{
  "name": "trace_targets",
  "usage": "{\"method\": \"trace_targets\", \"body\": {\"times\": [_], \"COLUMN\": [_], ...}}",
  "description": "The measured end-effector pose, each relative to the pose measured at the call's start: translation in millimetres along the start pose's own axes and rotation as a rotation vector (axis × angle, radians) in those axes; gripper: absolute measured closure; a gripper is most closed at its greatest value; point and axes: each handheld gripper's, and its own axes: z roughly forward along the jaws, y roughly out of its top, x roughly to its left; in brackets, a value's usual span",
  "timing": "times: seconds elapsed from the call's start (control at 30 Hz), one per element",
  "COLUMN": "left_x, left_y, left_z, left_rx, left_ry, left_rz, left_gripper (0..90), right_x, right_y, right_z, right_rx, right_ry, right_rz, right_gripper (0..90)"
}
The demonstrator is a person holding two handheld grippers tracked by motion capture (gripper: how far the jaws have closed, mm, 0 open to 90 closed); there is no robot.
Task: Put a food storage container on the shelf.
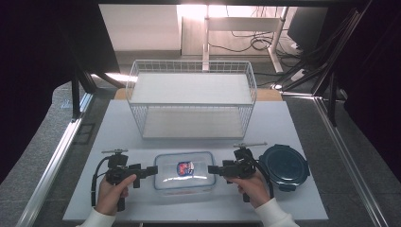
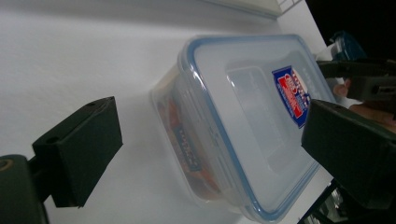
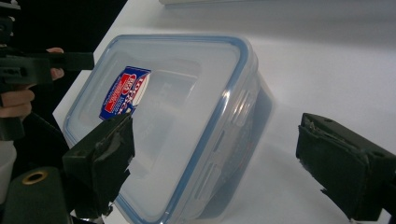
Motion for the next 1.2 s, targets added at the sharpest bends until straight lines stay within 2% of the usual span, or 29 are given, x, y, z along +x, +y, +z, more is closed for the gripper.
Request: {"method": "trace_targets", "body": {"times": [0.17, 0.2, 0.3, 0.5, 0.67, 0.73, 0.87, 0.9, 0.93, 0.97, 1.0, 1.07, 1.13, 1.2], "left_x": [1.1, 2.7, 4.6, 5.4, 6.8, 6.6, 5.3, 5.2, 5.2, 4.6, 4.6, 2.4, 2.1, 3.3], "left_y": [-2.1, -2.8, -3.2, -4.3, -6.4, -7.4, -8.6, -9.0, -9.0, -9.6, -9.6, -9.4, -9.2, -8.4], "left_z": [10.3, 13.5, 17.1, 20.8, 24.2, 26.6, 30.5, 31.6, 31.6, 32.5, 32.5, 29.1, 27.5, 25.0], "left_rx": [0.022, 0.031, 0.040, 0.059, 0.078, 0.095, 0.114, 0.127, 0.127, 0.135, 0.135, 0.118, 0.110, 0.108], "left_ry": [-0.024, -0.037, -0.034, -0.069, -0.084, -0.108, -0.107, -0.126, -0.126, -0.149, -0.149, -0.131, -0.129, -0.131], "left_rz": [-0.011, -0.026, -0.024, -0.035, -0.059, -0.074, -0.073, -0.076, -0.076, -0.073, -0.073, -0.066, -0.069, -0.074], "left_gripper": [5.5, 5.9, 7.5, 10.3, 11.6, 12.1, 15.4, 16.9, 18.5, 21.0, 21.0, 23.8, 30.5, 32.6], "right_x": [-2.2, -2.2, -1.4, -0.6, 0.0, 0.2, 0.5, 0.5, 0.6, 0.8, 0.8, 0.1, -0.6, -2.4], "right_y": [-2.0, -2.8, -4.1, -5.8, -6.3, -6.8, -6.9, -7.0, -7.1, -7.1, -7.1, -6.2, -5.5, -5.5], "right_z": [8.4, 11.9, 16.4, 22.0, 24.1, 25.8, 26.4, 26.9, 27.0, 27.0, 27.0, 24.0, 21.6, 18.2], "right_rx": [0.027, 0.038, 0.052, 0.070, 0.079, 0.086, 0.095, 0.099, 0.100, 0.100, 0.100, 0.099, 0.097, 0.094], "right_ry": [0.024, 0.026, 0.039, 0.069, 0.072, 0.073, 0.079, 0.088, 0.091, 0.089, 0.089, 0.090, 0.093, 0.100], "right_rz": [0.022, 0.022, 0.026, 0.043, 0.047, 0.046, 0.058, 0.058, 0.059, 0.057, 0.057, 0.062, 0.062, 0.084], "right_gripper": [11.2, 11.1, 11.1, 11.1, 11.6, 12.5, 13.2, 15.2, 15.2, 15.6, 15.6, 21.1, 24.2, 28.9]}}
